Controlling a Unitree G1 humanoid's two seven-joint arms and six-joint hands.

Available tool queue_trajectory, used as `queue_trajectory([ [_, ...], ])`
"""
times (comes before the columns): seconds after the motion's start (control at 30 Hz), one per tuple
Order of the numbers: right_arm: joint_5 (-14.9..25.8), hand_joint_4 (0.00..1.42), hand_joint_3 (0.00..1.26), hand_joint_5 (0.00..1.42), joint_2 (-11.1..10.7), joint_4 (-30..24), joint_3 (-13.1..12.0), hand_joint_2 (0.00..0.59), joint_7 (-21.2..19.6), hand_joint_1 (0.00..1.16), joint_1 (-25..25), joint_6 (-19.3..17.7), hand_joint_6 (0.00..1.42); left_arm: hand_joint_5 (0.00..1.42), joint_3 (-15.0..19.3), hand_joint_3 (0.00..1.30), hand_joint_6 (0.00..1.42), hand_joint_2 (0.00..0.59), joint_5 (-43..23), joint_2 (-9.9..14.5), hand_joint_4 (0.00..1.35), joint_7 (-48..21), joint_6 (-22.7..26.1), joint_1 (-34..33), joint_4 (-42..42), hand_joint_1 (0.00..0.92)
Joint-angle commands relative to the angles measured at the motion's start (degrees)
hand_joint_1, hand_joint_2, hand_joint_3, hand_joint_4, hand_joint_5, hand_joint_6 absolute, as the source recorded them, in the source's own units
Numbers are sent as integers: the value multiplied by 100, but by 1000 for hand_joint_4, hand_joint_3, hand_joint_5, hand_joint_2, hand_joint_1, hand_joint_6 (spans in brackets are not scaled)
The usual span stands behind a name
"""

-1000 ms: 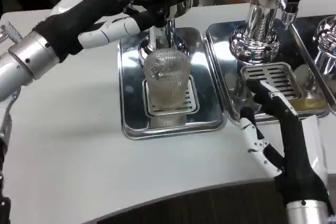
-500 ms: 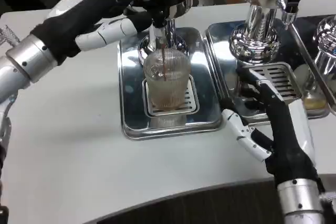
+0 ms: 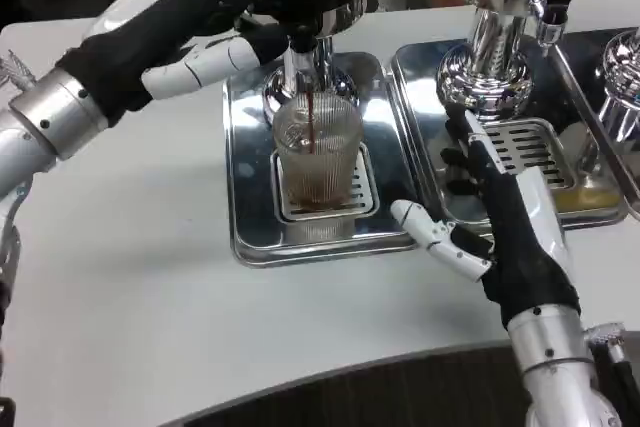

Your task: Grasp the cup under the faucet to collect the drink, then remove the cup.

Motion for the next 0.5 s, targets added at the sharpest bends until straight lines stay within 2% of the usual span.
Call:
queue_trajectory([
  [0.03, -108, 6, 0, 91, -70, 318, 120, 202, 116, 540, -376, 136, 223, 311, 6, 268, 461, 82, -26, 12, 270, -149, 17, 105, -75, 37],
  [0.33, -25, 0, 0, 6, -53, 989, 281, 186, 269, 541, -967, 181, 164, 311, 14, 273, 461, 83, -18, 18, 270, -152, 27, 127, -93, 38],
  [0.5, -32, 0, 0, 0, 10, 1324, 309, 185, 198, 540, -1198, 156, 150, 311, 20, 276, 461, 83, -13, 28, 270, -150, 30, 121, -103, 38],
])
